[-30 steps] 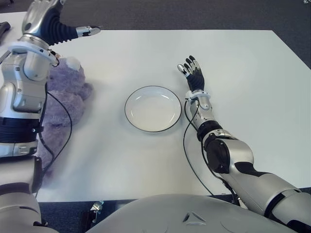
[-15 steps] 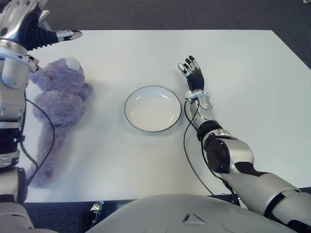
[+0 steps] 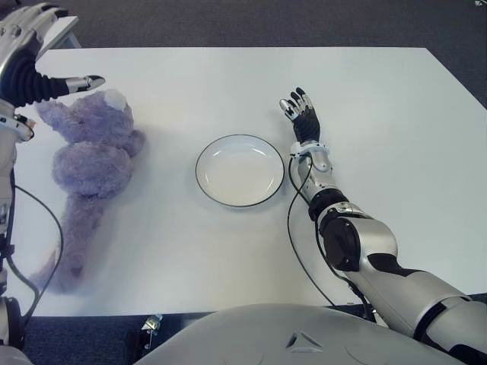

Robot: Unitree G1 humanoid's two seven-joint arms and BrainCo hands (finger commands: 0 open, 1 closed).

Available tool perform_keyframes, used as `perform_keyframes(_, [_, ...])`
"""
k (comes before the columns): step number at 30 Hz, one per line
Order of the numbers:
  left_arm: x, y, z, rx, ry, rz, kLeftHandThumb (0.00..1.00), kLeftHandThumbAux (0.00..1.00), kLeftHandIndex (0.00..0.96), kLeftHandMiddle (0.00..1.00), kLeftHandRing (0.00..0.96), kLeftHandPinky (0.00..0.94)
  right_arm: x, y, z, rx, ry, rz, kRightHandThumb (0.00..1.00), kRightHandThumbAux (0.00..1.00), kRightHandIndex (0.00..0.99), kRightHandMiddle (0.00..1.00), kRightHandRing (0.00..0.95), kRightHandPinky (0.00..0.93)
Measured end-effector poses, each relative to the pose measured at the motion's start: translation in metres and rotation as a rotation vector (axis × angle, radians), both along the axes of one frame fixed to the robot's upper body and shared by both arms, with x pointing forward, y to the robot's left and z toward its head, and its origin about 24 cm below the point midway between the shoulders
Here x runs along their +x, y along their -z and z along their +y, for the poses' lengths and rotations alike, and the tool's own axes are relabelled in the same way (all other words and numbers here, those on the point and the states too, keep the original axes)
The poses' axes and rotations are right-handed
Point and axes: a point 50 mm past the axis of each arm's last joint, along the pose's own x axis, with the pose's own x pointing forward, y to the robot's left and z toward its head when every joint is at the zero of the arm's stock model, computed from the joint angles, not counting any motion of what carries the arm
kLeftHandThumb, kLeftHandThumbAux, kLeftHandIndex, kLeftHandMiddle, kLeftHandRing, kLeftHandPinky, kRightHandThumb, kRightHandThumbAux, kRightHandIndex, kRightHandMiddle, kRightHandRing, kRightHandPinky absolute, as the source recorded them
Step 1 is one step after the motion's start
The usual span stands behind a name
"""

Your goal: Put the doll into the plate.

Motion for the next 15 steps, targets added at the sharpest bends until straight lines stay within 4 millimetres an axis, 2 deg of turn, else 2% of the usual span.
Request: perform_keyframes(15, [-0.029,0.016,0.011,-0.017,-0.046,0.155,0.163,0.457,0.01,0.051,0.054,0.078,0.0,0.001,0.0,0.002,0.004,0.009,0.155,0.695,0.0,0.01,0.016,0.057])
